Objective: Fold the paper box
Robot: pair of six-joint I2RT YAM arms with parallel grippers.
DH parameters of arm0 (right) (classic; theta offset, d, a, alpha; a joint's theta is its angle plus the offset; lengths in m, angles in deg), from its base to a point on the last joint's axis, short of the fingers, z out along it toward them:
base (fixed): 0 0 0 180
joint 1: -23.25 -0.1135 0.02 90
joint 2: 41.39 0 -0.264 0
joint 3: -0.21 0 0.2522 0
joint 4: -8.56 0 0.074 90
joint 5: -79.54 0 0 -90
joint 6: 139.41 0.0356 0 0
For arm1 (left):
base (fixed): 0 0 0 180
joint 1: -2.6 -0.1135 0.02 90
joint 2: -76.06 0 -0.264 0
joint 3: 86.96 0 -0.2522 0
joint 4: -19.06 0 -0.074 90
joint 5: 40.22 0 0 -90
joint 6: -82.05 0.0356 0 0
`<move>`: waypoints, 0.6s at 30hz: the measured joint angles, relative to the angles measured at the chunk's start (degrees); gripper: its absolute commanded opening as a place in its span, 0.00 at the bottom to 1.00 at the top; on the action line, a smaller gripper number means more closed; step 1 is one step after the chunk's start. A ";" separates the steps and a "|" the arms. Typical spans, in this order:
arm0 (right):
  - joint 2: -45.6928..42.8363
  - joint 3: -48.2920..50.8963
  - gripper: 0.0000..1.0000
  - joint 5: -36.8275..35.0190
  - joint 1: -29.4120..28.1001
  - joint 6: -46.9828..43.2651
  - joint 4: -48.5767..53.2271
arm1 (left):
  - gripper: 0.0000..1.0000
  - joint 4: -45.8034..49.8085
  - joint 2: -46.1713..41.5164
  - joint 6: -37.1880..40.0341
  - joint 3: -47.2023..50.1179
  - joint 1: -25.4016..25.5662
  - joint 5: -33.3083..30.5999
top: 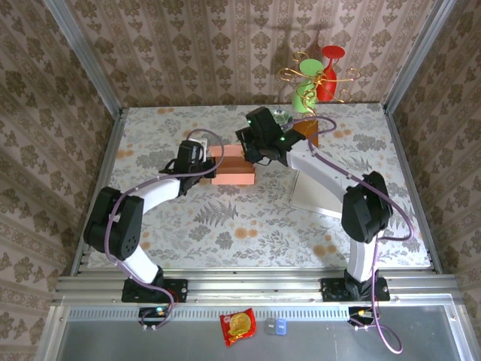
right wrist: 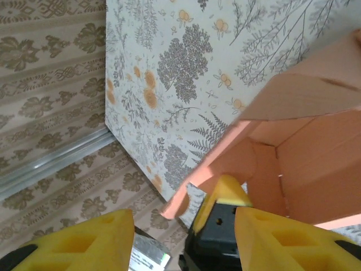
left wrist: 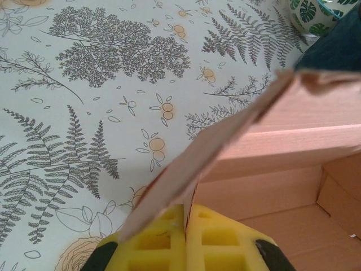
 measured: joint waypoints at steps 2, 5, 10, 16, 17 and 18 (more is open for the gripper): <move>1.33 -1.55 0.49 0.35 -0.15 2.16 1.31 | 0.00 -0.02 -0.20 -0.15 0.26 0.13 -0.48; 2.80 -2.54 0.47 0.81 -0.33 5.05 2.23 | 0.00 -0.13 -0.37 -0.35 0.48 0.42 -0.94; 4.85 -2.58 0.41 1.92 -0.42 8.11 3.23 | 0.00 -0.20 -0.37 -0.37 0.48 0.50 -1.42; 5.99 -3.06 0.36 2.03 -0.33 9.81 3.76 | 0.00 -0.20 -0.37 -0.37 0.48 0.59 -1.57; 6.14 -3.21 0.35 2.05 -0.26 10.01 3.74 | 0.00 -0.20 -0.37 -0.37 0.48 0.68 -1.62; 6.25 -3.30 0.32 2.05 -0.24 10.21 3.74 | 0.00 -0.20 -0.37 -0.37 0.48 0.76 -1.75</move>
